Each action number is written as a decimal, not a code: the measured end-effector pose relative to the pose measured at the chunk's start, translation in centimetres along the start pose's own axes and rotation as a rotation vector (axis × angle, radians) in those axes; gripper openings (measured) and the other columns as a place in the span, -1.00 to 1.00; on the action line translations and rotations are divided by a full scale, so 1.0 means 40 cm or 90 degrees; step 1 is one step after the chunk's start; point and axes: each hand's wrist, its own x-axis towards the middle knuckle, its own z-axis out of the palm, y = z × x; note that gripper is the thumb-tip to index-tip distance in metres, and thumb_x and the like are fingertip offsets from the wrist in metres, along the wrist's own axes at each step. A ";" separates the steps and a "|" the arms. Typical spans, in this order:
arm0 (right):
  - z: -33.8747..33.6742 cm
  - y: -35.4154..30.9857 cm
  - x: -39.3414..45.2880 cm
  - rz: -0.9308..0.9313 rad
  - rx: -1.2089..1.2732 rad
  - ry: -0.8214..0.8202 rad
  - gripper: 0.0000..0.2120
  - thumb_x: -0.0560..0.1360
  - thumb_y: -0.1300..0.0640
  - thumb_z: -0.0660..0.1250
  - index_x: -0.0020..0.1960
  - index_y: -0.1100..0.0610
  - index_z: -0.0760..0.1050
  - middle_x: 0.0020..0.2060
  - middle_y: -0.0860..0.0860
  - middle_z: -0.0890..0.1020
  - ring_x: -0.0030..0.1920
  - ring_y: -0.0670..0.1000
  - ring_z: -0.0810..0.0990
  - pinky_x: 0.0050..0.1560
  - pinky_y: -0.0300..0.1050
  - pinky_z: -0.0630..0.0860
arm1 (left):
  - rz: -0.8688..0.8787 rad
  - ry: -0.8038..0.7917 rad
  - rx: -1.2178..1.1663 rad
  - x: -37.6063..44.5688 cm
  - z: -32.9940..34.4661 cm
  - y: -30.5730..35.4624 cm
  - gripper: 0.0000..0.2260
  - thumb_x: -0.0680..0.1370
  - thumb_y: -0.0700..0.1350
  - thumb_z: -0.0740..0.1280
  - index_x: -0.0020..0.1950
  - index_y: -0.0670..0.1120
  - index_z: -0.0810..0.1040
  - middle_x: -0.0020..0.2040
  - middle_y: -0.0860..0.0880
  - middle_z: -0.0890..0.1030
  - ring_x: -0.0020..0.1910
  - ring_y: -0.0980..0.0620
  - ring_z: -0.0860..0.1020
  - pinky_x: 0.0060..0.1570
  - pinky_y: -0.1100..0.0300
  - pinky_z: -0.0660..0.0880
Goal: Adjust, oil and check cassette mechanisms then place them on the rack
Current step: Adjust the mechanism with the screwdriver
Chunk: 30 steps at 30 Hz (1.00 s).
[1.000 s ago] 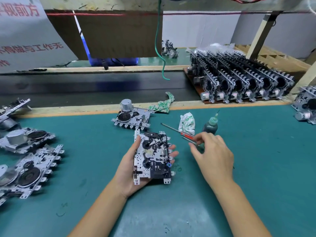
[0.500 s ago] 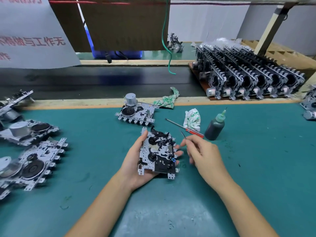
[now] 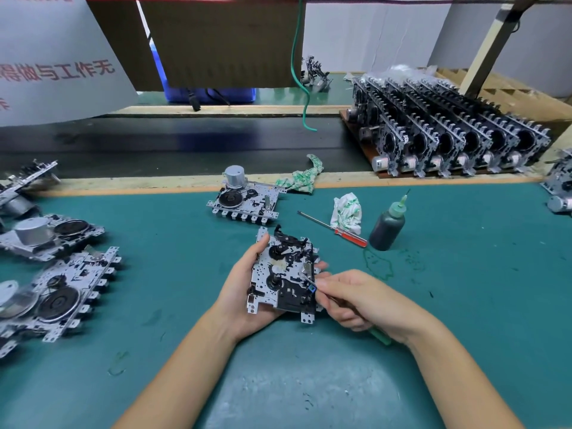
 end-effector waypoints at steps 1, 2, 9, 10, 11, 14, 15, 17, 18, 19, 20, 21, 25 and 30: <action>0.001 -0.002 0.000 0.001 -0.003 0.009 -0.61 0.64 0.07 0.09 -0.35 0.09 0.36 -0.60 -0.09 0.25 -0.61 -0.15 0.14 -0.60 -0.37 0.07 | -0.001 0.001 -0.001 0.000 0.000 0.000 -0.41 0.47 0.20 0.23 0.24 -0.26 0.56 0.27 -0.30 0.52 0.23 -0.20 0.53 0.23 -0.07 0.43; 0.003 -0.004 0.001 0.001 -0.008 0.018 -0.60 0.64 0.06 0.10 -0.36 0.09 0.36 -0.61 -0.08 0.25 -0.61 -0.14 0.13 -0.60 -0.37 0.07 | -0.002 0.002 -0.002 -0.001 0.001 0.000 -0.41 0.47 0.20 0.23 0.23 -0.26 0.56 0.27 -0.29 0.52 0.22 -0.20 0.54 0.22 -0.06 0.44; 0.006 0.004 0.000 -0.007 -0.062 0.041 -0.60 0.65 0.09 0.07 -0.34 0.14 0.39 -0.62 -0.06 0.37 -0.61 -0.12 0.27 -0.60 -0.33 0.18 | -0.010 0.010 0.011 0.002 0.000 0.002 -0.42 0.47 0.21 0.24 0.22 -0.25 0.58 0.26 -0.29 0.52 0.22 -0.19 0.54 0.23 -0.06 0.43; 0.006 0.004 0.001 -0.006 -0.064 0.040 -0.60 0.65 0.10 0.06 -0.34 0.13 0.38 -0.62 -0.06 0.36 -0.61 -0.11 0.26 -0.59 -0.33 0.17 | -0.011 0.011 0.016 0.003 0.000 0.002 -0.42 0.47 0.21 0.24 0.22 -0.25 0.58 0.26 -0.29 0.53 0.21 -0.19 0.54 0.22 -0.05 0.44; 0.006 0.005 0.001 -0.005 -0.064 0.039 -0.59 0.65 0.10 0.06 -0.34 0.13 0.37 -0.62 -0.06 0.35 -0.61 -0.11 0.24 -0.59 -0.33 0.16 | -0.011 0.011 0.017 0.003 0.001 0.002 -0.42 0.47 0.21 0.24 0.23 -0.24 0.58 0.26 -0.29 0.53 0.21 -0.19 0.54 0.21 -0.05 0.45; 0.005 0.004 0.002 -0.001 -0.058 0.035 -0.61 0.66 0.09 0.04 -0.33 0.13 0.32 -0.61 -0.08 0.27 -0.61 -0.14 0.13 -0.58 -0.34 0.09 | -0.016 0.015 0.023 0.002 0.000 0.002 -0.44 0.47 0.21 0.23 0.18 -0.22 0.61 0.23 -0.28 0.55 0.18 -0.18 0.57 0.15 -0.01 0.51; 0.005 0.004 0.002 0.001 -0.059 0.040 -0.61 0.66 0.08 0.04 -0.33 0.12 0.31 -0.60 -0.09 0.24 -0.60 -0.14 0.10 -0.58 -0.33 0.06 | -0.019 0.016 0.027 0.002 -0.001 0.002 -0.45 0.47 0.22 0.22 0.16 -0.21 0.63 0.22 -0.27 0.57 0.17 -0.17 0.58 0.13 0.00 0.52; 0.004 0.005 0.003 0.001 -0.077 0.063 -0.60 0.65 0.06 0.06 -0.35 0.10 0.31 -0.59 -0.09 0.21 -0.59 -0.14 0.08 -0.58 -0.33 0.05 | -0.032 0.018 0.039 0.002 -0.001 0.002 -0.46 0.47 0.23 0.21 0.12 -0.19 0.65 0.19 -0.25 0.59 0.13 -0.14 0.60 0.10 0.03 0.54; 0.003 0.005 0.002 -0.003 -0.087 0.071 -0.58 0.65 0.05 0.08 -0.38 0.09 0.31 -0.59 -0.08 0.20 -0.59 -0.13 0.08 -0.58 -0.33 0.05 | -0.038 0.018 0.046 0.002 -0.001 0.003 -0.47 0.47 0.22 0.21 0.11 -0.19 0.66 0.17 -0.24 0.60 0.12 -0.13 0.61 0.08 0.05 0.55; 0.002 0.004 0.001 -0.007 -0.094 0.072 -0.57 0.64 0.04 0.09 -0.40 0.08 0.30 -0.59 -0.07 0.19 -0.58 -0.12 0.08 -0.58 -0.33 0.05 | -0.044 0.018 0.051 0.001 0.000 0.004 -0.47 0.47 0.22 0.22 0.10 -0.18 0.67 0.16 -0.23 0.61 0.10 -0.12 0.61 0.06 0.06 0.56; 0.002 0.004 0.001 -0.009 -0.097 0.069 -0.55 0.64 0.04 0.10 -0.42 0.07 0.30 -0.58 -0.06 0.19 -0.58 -0.12 0.07 -0.58 -0.33 0.05 | -0.049 0.018 0.054 0.000 0.000 0.004 -0.48 0.47 0.22 0.22 0.09 -0.18 0.67 0.16 -0.23 0.61 0.11 -0.12 0.61 0.06 0.06 0.56; 0.001 0.003 -0.001 -0.009 -0.097 0.064 -0.54 0.64 0.04 0.11 -0.44 0.06 0.31 -0.58 -0.06 0.19 -0.58 -0.12 0.07 -0.57 -0.33 0.05 | -0.053 0.019 0.056 0.000 -0.001 0.005 -0.47 0.46 0.22 0.23 0.10 -0.18 0.66 0.18 -0.23 0.60 0.12 -0.12 0.61 0.08 0.06 0.55; 0.001 -0.001 -0.005 0.000 -0.088 0.046 -0.54 0.64 0.07 0.10 -0.43 0.09 0.33 -0.61 -0.06 0.22 -0.59 -0.12 0.10 -0.57 -0.34 0.06 | -0.055 0.025 0.058 0.000 0.000 0.006 -0.46 0.46 0.23 0.23 0.13 -0.19 0.65 0.22 -0.26 0.57 0.15 -0.15 0.59 0.14 0.02 0.52; 0.001 0.000 -0.009 0.021 -0.084 0.027 -0.59 0.65 0.06 0.07 -0.36 0.13 0.33 -0.62 -0.04 0.30 -0.62 -0.09 0.20 -0.58 -0.32 0.10 | -0.053 0.021 0.051 0.000 0.001 0.006 -0.49 0.44 0.21 0.26 0.09 -0.18 0.67 0.18 -0.24 0.60 0.11 -0.14 0.61 0.04 0.04 0.57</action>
